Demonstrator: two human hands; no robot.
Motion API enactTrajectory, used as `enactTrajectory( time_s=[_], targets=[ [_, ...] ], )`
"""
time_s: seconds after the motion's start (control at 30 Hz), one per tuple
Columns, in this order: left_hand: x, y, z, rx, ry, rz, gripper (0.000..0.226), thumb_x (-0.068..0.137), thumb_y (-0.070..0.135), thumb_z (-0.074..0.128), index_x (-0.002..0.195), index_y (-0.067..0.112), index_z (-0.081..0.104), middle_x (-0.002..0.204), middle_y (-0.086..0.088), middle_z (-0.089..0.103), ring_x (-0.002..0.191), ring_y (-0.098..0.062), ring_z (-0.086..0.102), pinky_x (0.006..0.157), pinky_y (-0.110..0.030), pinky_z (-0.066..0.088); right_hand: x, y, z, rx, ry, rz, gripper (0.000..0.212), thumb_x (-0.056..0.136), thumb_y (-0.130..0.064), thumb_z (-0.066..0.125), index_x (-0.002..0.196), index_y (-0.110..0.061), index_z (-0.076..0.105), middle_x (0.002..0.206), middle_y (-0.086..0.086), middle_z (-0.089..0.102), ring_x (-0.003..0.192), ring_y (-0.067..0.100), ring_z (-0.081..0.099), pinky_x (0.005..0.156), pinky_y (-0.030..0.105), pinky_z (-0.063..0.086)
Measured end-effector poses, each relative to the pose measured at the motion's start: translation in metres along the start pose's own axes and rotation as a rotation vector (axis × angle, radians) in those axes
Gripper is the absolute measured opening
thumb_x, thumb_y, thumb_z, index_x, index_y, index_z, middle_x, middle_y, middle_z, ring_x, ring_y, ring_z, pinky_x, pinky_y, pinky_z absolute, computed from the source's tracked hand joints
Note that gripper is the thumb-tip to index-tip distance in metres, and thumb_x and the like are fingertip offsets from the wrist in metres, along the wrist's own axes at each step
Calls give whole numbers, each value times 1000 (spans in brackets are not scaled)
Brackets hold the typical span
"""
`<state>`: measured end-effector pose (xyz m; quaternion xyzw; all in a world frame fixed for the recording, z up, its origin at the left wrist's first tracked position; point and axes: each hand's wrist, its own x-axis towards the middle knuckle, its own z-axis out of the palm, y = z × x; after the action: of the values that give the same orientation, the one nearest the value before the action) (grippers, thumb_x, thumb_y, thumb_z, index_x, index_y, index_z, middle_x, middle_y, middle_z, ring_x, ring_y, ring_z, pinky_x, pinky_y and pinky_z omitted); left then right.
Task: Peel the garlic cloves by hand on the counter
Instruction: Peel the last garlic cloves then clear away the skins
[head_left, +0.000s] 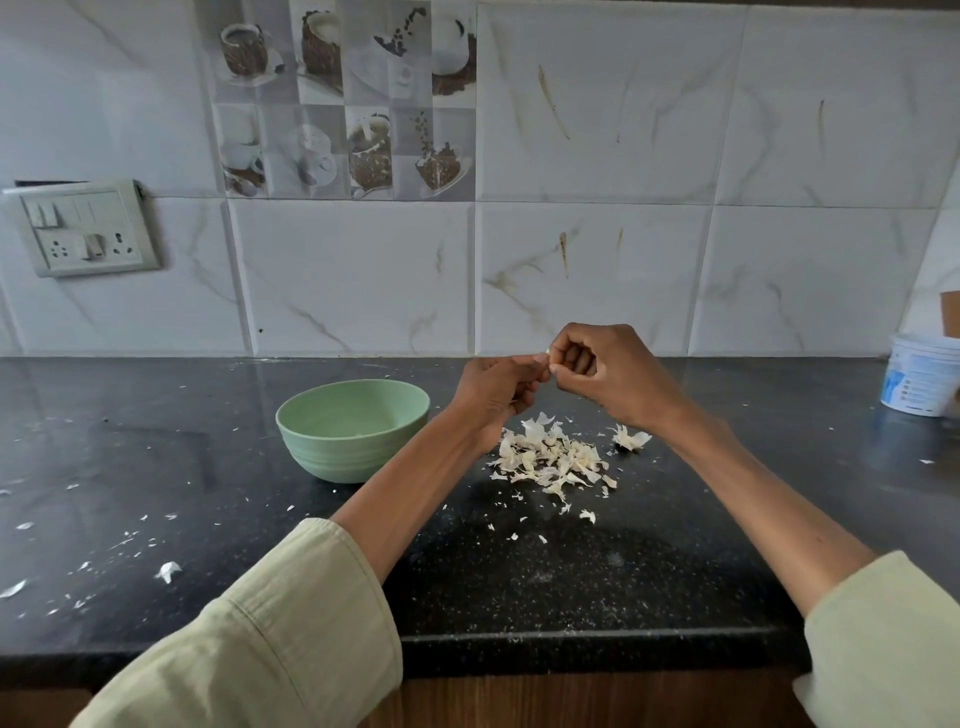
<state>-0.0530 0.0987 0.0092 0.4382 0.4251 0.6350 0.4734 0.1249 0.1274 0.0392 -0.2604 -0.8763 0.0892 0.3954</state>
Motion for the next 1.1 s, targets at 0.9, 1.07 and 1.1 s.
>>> enactTrajectory(
  time_s=[0.9,1.07,1.1],
  targets=[
    [-3,0,-1,586,40,367,20,101,30,71,98,10,71,84,-7,76,74,-12,66,70,-23,52,0,7,-6,43,-14,186,20,106,-33,62,98,-16,65,76,3,73,65,17,72,60,25,56],
    [-5,0,-1,621,50,413,13,100,22,72,97,9,71,80,-4,73,71,-9,64,66,-20,51,0,8,-4,108,-35,154,13,106,-19,63,98,-11,68,76,5,73,68,19,73,64,28,60],
    [-6,1,-2,594,51,416,12,99,21,73,96,10,71,79,-4,72,69,-8,63,66,-20,50,0,8,-4,145,-39,150,13,106,-18,64,98,-8,67,77,7,74,69,23,74,65,29,61]
  ],
)
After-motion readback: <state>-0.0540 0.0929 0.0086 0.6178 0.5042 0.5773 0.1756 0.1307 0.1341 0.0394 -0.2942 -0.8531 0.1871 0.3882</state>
